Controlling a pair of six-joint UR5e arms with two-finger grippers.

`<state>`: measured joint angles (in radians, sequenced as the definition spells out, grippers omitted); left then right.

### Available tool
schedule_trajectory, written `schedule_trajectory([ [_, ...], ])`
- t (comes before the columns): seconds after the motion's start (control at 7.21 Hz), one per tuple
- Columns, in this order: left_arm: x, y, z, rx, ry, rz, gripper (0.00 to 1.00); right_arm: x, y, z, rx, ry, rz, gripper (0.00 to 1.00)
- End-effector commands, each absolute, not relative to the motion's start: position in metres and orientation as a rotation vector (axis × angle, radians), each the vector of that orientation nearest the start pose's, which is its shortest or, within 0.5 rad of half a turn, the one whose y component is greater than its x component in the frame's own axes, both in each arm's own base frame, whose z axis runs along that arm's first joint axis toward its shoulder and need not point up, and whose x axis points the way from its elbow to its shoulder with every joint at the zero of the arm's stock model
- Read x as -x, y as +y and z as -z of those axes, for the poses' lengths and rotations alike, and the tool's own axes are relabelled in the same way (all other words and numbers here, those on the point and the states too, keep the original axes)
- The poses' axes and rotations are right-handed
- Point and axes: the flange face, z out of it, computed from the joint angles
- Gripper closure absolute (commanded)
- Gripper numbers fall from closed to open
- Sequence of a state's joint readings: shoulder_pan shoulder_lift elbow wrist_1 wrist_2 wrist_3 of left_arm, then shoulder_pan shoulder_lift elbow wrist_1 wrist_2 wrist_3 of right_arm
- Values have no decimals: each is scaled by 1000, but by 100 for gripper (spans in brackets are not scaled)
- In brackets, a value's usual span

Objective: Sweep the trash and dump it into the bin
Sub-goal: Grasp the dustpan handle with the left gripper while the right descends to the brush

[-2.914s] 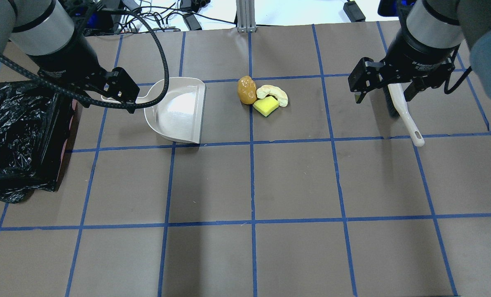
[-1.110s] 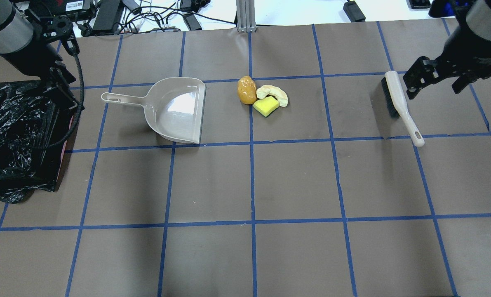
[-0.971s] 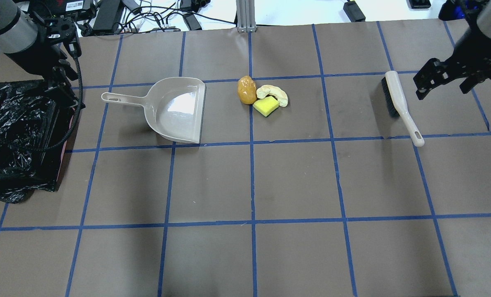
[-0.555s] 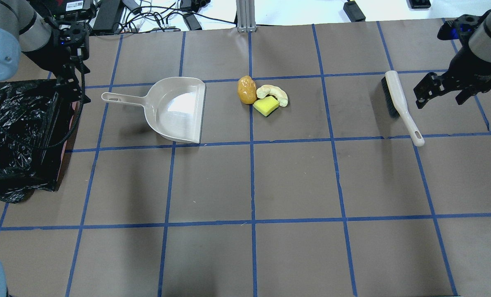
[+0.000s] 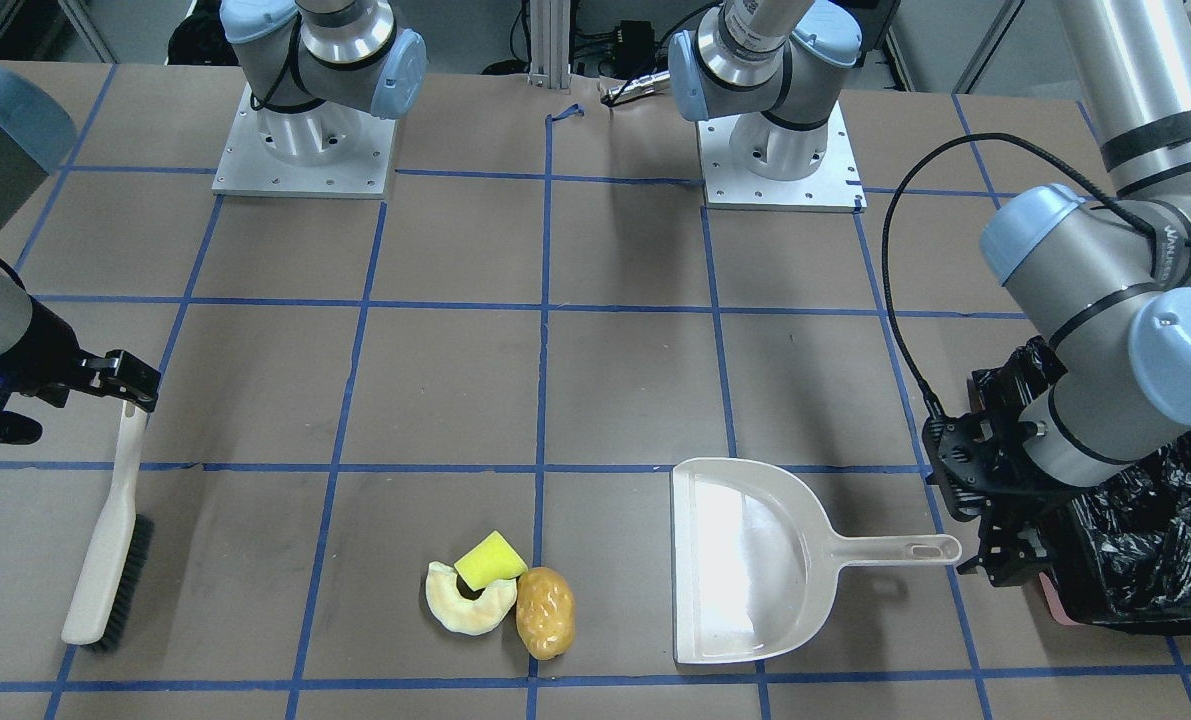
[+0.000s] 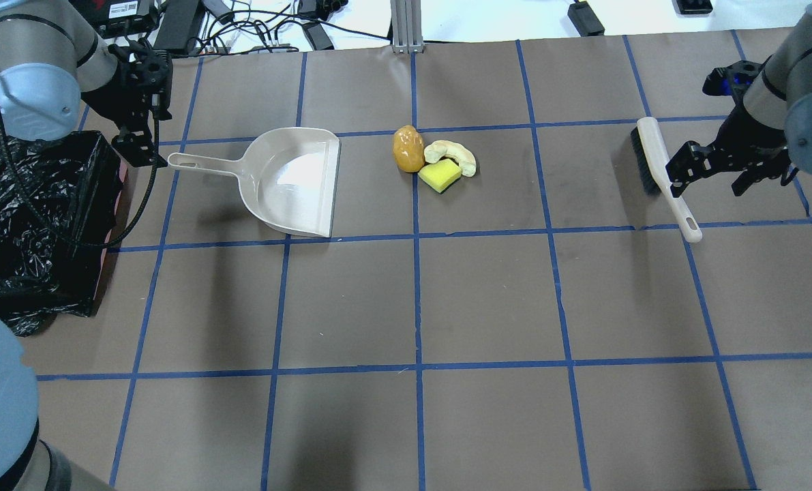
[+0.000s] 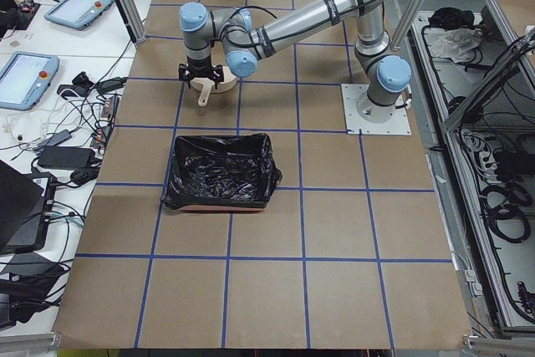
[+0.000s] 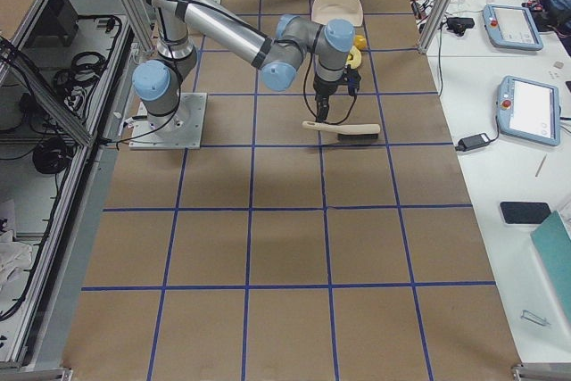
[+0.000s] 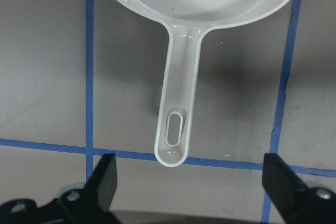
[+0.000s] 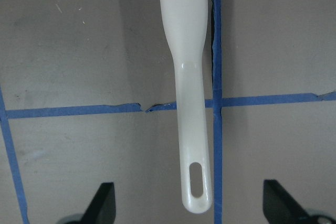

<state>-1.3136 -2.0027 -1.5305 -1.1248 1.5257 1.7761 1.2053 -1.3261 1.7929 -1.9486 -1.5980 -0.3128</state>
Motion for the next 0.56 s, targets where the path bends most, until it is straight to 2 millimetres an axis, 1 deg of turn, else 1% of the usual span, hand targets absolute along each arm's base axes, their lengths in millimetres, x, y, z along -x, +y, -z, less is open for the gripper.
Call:
schedule_trajectory([
  [0.0,1,-663,-289,-2163,2264,66,0,75,-561,-261,-87,3120,-216,0],
  [0.14,-4,-663,-284,-2126,2255,-23,0,80,-559,-256,-85,3157,-264,0],
  [0.28,-15,-663,-283,-2063,2225,-134,0,81,-560,-251,-76,3159,-279,0],
  [0.42,-16,-667,-281,-2048,2213,-117,0,81,-560,-245,-73,3153,-297,3],
])
